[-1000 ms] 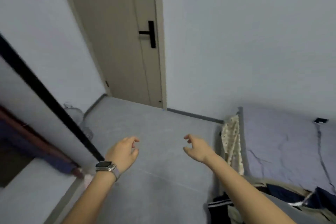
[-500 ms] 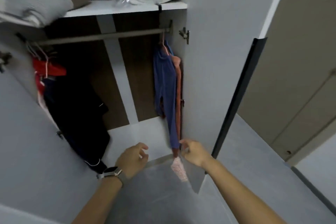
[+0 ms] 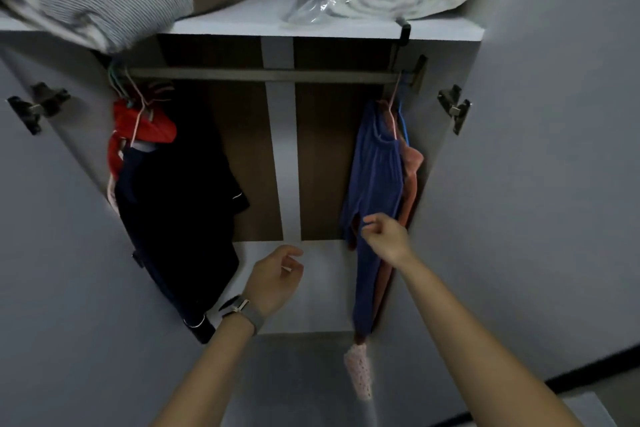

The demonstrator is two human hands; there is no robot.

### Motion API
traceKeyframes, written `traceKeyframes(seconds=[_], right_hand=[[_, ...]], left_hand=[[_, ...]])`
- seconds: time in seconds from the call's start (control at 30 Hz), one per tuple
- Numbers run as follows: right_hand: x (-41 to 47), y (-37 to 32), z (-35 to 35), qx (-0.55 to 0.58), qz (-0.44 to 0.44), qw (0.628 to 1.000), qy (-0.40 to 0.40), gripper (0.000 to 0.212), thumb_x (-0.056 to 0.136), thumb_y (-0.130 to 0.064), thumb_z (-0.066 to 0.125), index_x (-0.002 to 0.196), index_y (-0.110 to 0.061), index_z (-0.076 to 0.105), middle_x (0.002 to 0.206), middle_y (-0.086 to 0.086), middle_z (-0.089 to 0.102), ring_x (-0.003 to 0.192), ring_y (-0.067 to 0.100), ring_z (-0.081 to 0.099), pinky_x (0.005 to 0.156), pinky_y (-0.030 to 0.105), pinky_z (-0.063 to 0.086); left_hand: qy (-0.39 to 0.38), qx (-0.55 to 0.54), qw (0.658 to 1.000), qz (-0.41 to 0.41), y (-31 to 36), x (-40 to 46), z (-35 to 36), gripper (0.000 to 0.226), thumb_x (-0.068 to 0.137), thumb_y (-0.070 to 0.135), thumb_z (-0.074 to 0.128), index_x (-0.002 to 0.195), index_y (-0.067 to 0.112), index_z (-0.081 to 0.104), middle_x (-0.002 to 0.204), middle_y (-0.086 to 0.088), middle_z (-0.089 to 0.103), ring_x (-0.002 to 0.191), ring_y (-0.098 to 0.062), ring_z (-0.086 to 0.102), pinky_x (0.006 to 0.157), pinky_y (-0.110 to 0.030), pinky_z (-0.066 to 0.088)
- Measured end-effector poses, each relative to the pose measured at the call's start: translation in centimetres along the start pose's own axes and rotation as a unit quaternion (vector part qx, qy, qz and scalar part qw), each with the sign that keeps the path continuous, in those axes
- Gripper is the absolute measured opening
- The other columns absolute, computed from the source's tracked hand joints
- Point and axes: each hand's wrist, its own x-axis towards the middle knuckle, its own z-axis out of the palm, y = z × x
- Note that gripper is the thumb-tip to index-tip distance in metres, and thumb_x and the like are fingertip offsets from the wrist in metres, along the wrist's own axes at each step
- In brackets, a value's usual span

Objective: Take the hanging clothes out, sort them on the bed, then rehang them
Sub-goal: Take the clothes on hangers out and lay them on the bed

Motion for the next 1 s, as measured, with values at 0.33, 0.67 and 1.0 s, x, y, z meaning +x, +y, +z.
traceKeyframes(seconds=[0.33,0.67,1.0], right_hand=[[13.7,-7.4,-4.0,-0.177,0.009,0.962,0.207,0.063,0.083,-0.019,0.065,0.136,0.001,0.039,0.135,0.023,0.047,0.127,0.036,0.044,0.105,0.036,0.032],[18.9,-5.2,-0.1,0.02,0.119,0.976,0.181,0.044,0.092,-0.005,0.05,0.133,0.004,0.038,0.126,0.029,0.054,0.115,0.044,0.052,0.094,0.041,0.041],[18.0,-14.7,4.8,0.376,0.05,0.904,0.197,0.017,0.094,-0.03,0.053,0.078,-0.023,0.058,0.091,0.008,0.063,0.082,0.02,0.06,0.075,0.031,0.047]], left_hand=[[-0.014,0.033,0.999,0.013,-3.2,11.9,-5.3,0.026,0.092,0.015,0.052,0.117,0.012,0.056,0.091,0.002,0.06,0.083,-0.01,0.056,0.062,-0.001,0.035],[-0.074,0.039,0.997,0.002,-5.7,19.9,-8.2,0.031,0.092,0.017,0.053,0.123,0.015,0.052,0.105,-0.006,0.065,0.096,-0.018,0.062,0.082,-0.02,0.045],[0.058,0.03,0.997,-0.036,-9.4,23.7,-14.9,0.024,0.091,0.01,0.051,0.112,0.017,0.062,0.102,0.001,0.066,0.086,-0.008,0.06,0.067,-0.002,0.039]])
